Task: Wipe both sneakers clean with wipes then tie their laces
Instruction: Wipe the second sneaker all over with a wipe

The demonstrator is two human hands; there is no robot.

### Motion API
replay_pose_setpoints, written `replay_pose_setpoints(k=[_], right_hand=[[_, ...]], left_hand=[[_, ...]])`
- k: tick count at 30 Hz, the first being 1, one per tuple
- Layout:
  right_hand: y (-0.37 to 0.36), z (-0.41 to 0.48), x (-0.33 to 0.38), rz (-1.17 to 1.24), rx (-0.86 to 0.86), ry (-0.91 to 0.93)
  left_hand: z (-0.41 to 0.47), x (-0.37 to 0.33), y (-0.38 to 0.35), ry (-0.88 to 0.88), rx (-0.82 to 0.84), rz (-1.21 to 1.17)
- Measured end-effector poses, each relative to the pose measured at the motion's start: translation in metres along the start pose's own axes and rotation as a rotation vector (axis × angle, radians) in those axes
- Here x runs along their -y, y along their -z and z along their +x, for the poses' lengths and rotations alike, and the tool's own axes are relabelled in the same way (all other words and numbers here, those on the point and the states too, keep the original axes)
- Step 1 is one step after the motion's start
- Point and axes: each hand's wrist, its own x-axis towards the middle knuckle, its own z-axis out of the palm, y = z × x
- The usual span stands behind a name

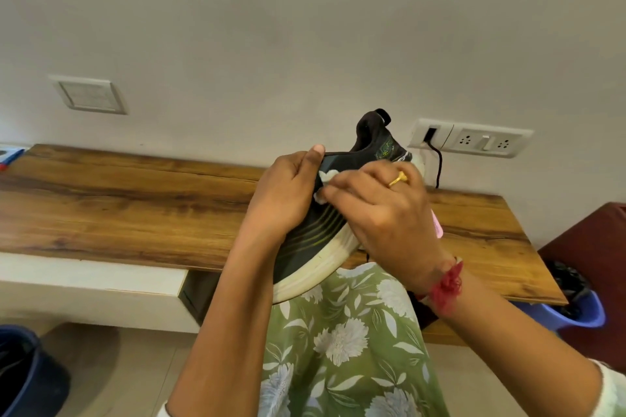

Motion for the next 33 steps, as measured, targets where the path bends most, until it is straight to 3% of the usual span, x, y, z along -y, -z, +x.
replay_pose_setpoints(k=[4,6,9,11,13,20,24,28,33], right_hand=[[0.001,0.014,-0.037,0.062,-0.030,-0.301],[0.009,0.019,-0.056,0.411,-0.206,-0.592],[0.033,0.022,-0.072,1.136,-0.492,-0.987],[0.046,0.020,-0.073,1.332,-0.454,-1.176],[0.055,0.016,-0.069,1.335,-0.333,-1.242],[0.054,0.015,-0.059,0.938,-0.155,-0.874],[0.034,0.012,-0.047,0.691,-0.047,-0.756],[0.017,0.007,-0.024,0.428,0.152,-0.523],[0.012,-0.002,-0.003,0.349,0.138,-0.388]], left_hand=[[0.000,0.003,0.001,0.022,0.020,-0.017],[-0.002,0.007,0.004,0.043,0.050,-0.045],[-0.005,0.012,0.010,0.115,0.070,-0.165],[-0.006,0.015,0.013,0.123,0.084,-0.207],[-0.007,0.018,0.015,0.124,0.092,-0.213],[-0.008,0.022,0.018,0.259,0.095,-0.217],[-0.013,0.019,0.019,0.255,0.074,-0.272],[-0.016,0.019,0.018,0.230,0.033,-0.275],[-0.016,0.025,0.027,0.163,-0.018,-0.199]])
